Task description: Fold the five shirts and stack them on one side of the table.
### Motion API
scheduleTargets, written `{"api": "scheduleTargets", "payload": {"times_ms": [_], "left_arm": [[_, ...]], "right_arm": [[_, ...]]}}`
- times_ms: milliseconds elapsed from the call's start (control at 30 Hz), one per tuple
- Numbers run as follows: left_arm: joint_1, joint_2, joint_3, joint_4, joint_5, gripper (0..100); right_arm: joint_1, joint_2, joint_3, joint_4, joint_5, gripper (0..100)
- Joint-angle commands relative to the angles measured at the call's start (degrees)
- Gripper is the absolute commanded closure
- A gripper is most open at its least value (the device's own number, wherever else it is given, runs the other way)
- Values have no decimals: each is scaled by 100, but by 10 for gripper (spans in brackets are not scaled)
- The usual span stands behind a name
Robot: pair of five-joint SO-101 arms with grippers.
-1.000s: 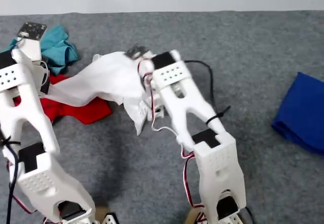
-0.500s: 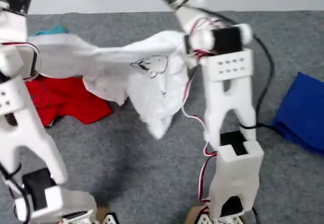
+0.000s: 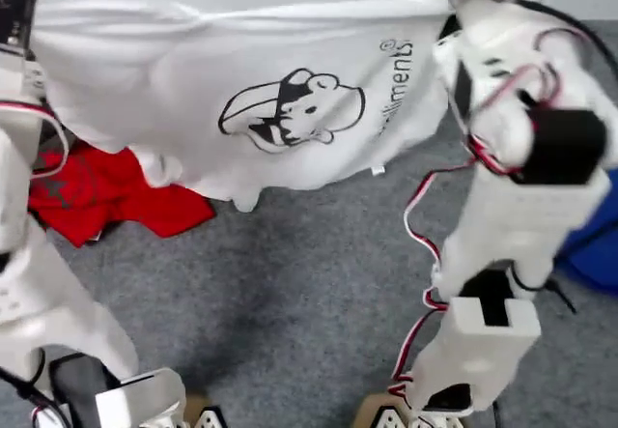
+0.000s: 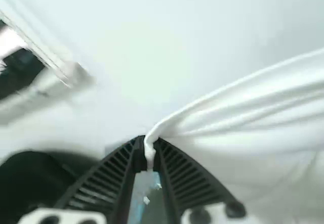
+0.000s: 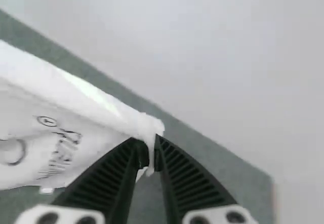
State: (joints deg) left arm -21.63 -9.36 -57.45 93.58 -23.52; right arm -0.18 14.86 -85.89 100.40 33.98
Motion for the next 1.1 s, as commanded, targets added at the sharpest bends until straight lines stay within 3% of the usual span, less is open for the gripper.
{"api": "scheduleTargets", "payload": {"times_ms": [0,200,533,767,1067], "left_arm": [[0,-211,-752,-290,35,997],[18,-202,-2062,-659,35,997],[440,-141,-2220,185,35,997],[448,35,-1095,431,35,997],[870,1222,462,-571,0,995]], "right_arm": [[444,-523,-325,163,246,989],[822,-1182,-299,189,299,989],[813,-1736,985,207,246,989],[813,-2185,2418,207,-141,989],[593,-2756,4167,207,-510,989]]}}
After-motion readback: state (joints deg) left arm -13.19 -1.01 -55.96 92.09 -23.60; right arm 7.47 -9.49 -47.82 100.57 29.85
